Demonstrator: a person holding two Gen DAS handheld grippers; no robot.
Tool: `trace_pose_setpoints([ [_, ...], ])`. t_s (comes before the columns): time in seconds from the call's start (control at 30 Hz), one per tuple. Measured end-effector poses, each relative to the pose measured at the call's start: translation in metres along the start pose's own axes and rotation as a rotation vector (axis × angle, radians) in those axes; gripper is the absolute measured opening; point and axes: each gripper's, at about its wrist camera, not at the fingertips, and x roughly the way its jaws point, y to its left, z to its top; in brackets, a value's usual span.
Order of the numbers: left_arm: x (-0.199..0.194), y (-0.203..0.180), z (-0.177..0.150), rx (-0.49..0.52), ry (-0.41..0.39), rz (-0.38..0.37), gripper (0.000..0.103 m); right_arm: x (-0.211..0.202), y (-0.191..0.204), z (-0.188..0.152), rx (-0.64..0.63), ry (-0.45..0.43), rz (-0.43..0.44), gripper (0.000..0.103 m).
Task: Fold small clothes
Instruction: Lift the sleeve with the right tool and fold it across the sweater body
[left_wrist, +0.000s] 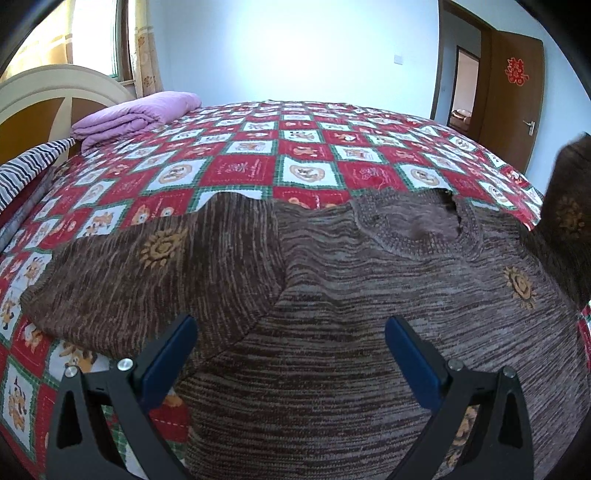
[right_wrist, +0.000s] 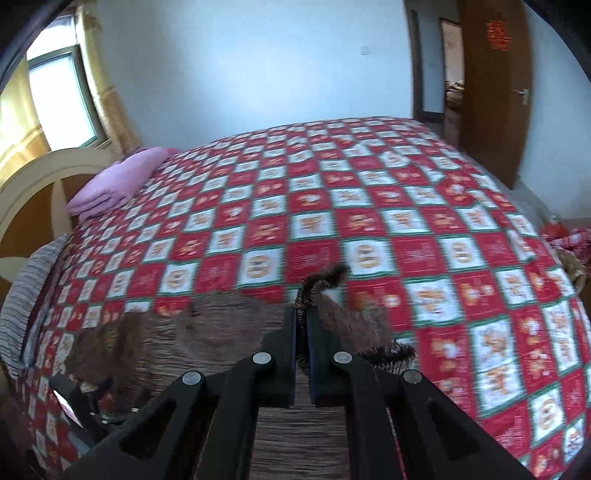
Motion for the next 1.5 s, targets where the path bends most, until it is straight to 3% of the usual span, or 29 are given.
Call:
trace_pose_setpoints([
  [0.17,0.001,0.003,0.0,-0.015,0.004,-0.009,0.103,0.052,0.053,-0.024,-0.002,0.044,0.096,0.004],
  [0.27,0.002,0.006,0.0,-0.032,0.009,-0.016,0.103,0.101,0.086,-0.051,-0.009,0.107,0.223,0.006],
  [0.3,0.002,0.007,0.0,-0.039,0.01,-0.018,0.103,0.115,0.095,-0.06,-0.015,0.133,0.242,0.01],
  [0.4,0.002,0.013,0.0,-0.064,0.013,-0.023,0.103,0.142,0.111,-0.094,-0.017,0.211,0.335,0.048],
  [0.5,0.003,0.015,0.0,-0.076,0.015,-0.031,0.103,0.129,0.097,-0.111,-0.02,0.185,0.361,0.048],
  [0.57,0.003,0.015,0.0,-0.075,0.011,-0.03,0.103,0.114,0.076,-0.115,-0.033,0.139,0.315,0.048],
  [0.67,0.003,0.014,0.0,-0.067,0.008,-0.029,0.103,0.107,0.043,-0.114,-0.046,0.081,0.179,0.048],
  [0.8,0.003,0.015,-0.001,-0.073,0.005,-0.026,0.103,0.12,0.028,-0.113,-0.02,0.084,0.16,0.048],
  [0.9,0.004,0.016,0.0,-0.081,0.012,-0.027,0.103,0.133,0.051,-0.11,-0.096,0.104,0.226,0.048],
  [0.97,0.004,0.017,0.0,-0.085,0.014,-0.028,0.103,0.159,0.061,-0.111,-0.066,0.21,0.278,0.048],
  [1.03,0.003,0.018,0.0,-0.09,0.012,-0.029,0.103,0.16,0.068,-0.115,-0.059,0.198,0.298,0.049],
  [1.13,0.003,0.02,-0.001,-0.102,0.013,-0.034,0.103,0.142,0.081,-0.137,-0.052,0.315,0.566,0.049],
  [1.17,0.003,0.02,-0.001,-0.107,0.014,-0.037,0.103,0.135,0.085,-0.145,-0.081,0.338,0.586,0.049],
  [1.23,0.003,0.021,-0.001,-0.113,0.014,-0.042,0.103,0.117,0.089,-0.158,-0.144,0.332,0.593,0.049],
  [1.3,0.003,0.022,-0.001,-0.117,0.016,-0.044,0.103,0.107,0.082,-0.153,-0.129,0.284,0.601,0.049],
  [1.43,0.004,0.023,0.0,-0.122,0.016,-0.044,0.103,0.108,0.07,-0.123,-0.061,0.103,0.439,0.049],
  [1.5,0.005,0.024,0.0,-0.127,0.02,-0.044,0.103,0.125,0.068,-0.118,0.001,0.122,0.423,0.049],
])
